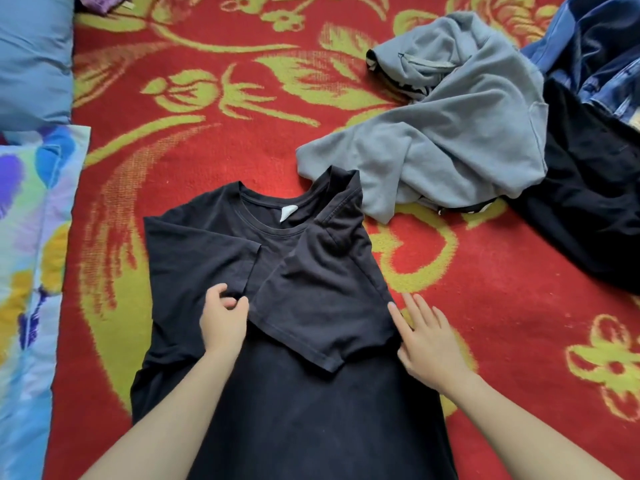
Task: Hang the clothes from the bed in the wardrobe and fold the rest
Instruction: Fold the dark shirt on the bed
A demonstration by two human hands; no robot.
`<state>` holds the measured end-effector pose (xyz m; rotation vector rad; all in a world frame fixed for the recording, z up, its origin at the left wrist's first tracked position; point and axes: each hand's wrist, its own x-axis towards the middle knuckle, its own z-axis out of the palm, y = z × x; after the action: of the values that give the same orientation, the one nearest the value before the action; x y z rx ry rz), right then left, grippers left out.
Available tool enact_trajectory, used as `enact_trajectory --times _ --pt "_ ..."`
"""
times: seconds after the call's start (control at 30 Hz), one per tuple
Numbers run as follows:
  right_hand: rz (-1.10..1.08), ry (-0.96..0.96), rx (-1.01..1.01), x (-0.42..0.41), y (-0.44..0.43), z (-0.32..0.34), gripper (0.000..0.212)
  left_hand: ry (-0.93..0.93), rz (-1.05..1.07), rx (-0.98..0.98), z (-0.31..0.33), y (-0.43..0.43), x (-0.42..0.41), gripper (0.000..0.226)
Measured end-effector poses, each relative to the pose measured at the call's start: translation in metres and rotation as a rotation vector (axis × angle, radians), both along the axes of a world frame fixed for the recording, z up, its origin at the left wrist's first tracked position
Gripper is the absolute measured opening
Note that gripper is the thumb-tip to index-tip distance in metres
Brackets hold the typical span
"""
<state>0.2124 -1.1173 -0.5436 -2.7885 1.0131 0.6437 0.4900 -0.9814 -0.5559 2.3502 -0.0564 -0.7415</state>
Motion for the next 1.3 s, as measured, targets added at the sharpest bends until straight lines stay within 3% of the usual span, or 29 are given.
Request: enact_trajectory --times 0.1,0.17,0.27,0.43,0.53,0.6,0.63,0.7,0.87,0.97,1.1,1.23,1.3 --pt "0.107 -0.156 -0.028 0.03 -0.019 0.012 0.066 -0.195 -0.15 0.076 0.01 -0.006 0.044 0.042" --pt "-0.016 -0.264 -0.066 0.061 -0.036 0.018 0.054 -0.276 -0.26 0.158 0.014 -0.011 0.076 0.043" --pt "-0.184 -0.287 -0.06 0.115 -0.069 0.021 0.058 -0.333 -0.387 0.251 0.018 -0.025 0.119 0.043" --pt "-0.49 -0.45 0.218 0.181 -0.122 0.017 0.059 -0.342 -0.504 0.301 0.017 -0.064 0.162 0.049" --pt "-0.636 -0.447 0.324 0.2 -0.146 0.01 0.064 -0.284 -0.58 0.379 0.011 -0.088 0.175 0.06" --pt "-0.678 -0.431 0.354 0.204 -0.158 0.004 0.038 -0.202 -0.659 0.48 0.005 -0.099 0.179 0.061" --pt "-0.682 -0.433 0.349 0.204 -0.163 0.002 0.02 -0.184 -0.685 0.518 0.002 -0.102 0.18 0.055" --pt "-0.708 -0.492 0.363 0.204 -0.177 0.0 0.005 -0.195 -0.65 0.489 -0.002 -0.107 0.186 0.033" --pt "-0.828 -0.75 0.438 0.214 -0.205 0.005 0.007 -0.256 -0.43 0.084 0.004 -0.111 0.227 0.011" --pt "-0.904 -0.807 0.496 0.223 -0.203 -0.002 0.013 -0.267 -0.334 -0.001 0.001 -0.112 0.233 0.013" --pt "-1.007 -0.801 0.679 0.223 -0.198 -0.005 0.042 -0.16 -0.42 0.139 -0.015 -0.102 0.223 0.022" --pt "-0.825 -0.658 0.678 0.216 -0.199 0.001 0.06 -0.16 -0.622 0.44 -0.01 -0.094 0.232 0.055" --pt "-0.764 -0.623 0.636 0.217 -0.2 0.004 0.049 -0.135 -0.675 0.477 -0.005 -0.093 0.237 0.049"
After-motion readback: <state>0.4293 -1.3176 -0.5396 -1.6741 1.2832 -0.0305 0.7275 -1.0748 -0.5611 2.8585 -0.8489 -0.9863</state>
